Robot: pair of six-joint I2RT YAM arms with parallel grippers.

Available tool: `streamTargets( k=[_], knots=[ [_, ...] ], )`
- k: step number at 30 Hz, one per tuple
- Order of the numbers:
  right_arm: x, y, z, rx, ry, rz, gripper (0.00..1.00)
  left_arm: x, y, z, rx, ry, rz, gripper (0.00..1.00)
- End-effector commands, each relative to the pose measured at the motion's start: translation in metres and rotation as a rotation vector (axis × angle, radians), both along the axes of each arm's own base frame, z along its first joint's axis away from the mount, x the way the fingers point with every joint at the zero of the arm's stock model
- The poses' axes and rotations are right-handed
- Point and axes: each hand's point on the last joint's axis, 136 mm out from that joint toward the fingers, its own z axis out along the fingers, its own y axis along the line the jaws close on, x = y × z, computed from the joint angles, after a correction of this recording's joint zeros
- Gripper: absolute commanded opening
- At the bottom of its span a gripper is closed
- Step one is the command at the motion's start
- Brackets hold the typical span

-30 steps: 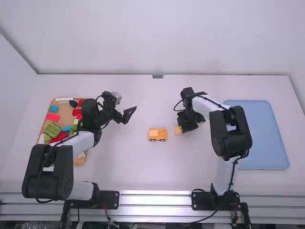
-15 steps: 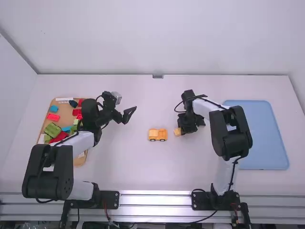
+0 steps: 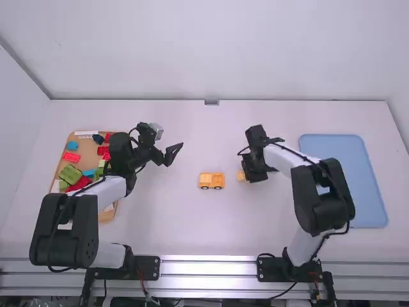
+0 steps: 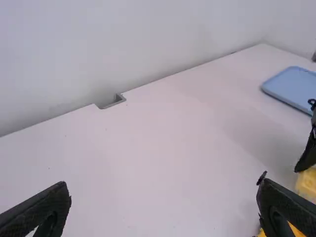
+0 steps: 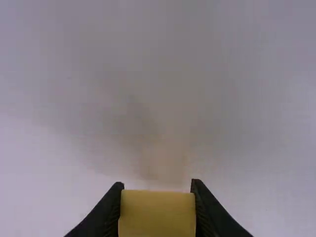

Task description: Assemble lego blocks to make yellow taxi

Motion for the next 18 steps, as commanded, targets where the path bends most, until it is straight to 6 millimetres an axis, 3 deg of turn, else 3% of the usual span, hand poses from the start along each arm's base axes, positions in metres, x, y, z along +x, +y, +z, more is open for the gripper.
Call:
streamTargets(
  k=[1,7,15,18],
  knots=[
    [-0.009,-0.005,-0.006,-0.029,-0.053,-0.042,0.00,0.002,-0.003,0.012,0.002,-0.033,-0.010,0.99],
    [-0.003,0.006,-0.017,0.128,-0.132,-0.031,0.00,0.001,-0.002,0.013,-0.004,-0.031,-0.016,0.99],
    [0.002,0.009,-0.010,0.183,-0.138,0.001,0.00,0.001,-0.003,0.011,-0.004,-0.025,-0.017,0.99],
    [0.000,0.014,-0.011,0.169,-0.140,0.018,0.11,0.000,-0.006,0.011,-0.003,-0.024,-0.022,0.99]
  ],
)
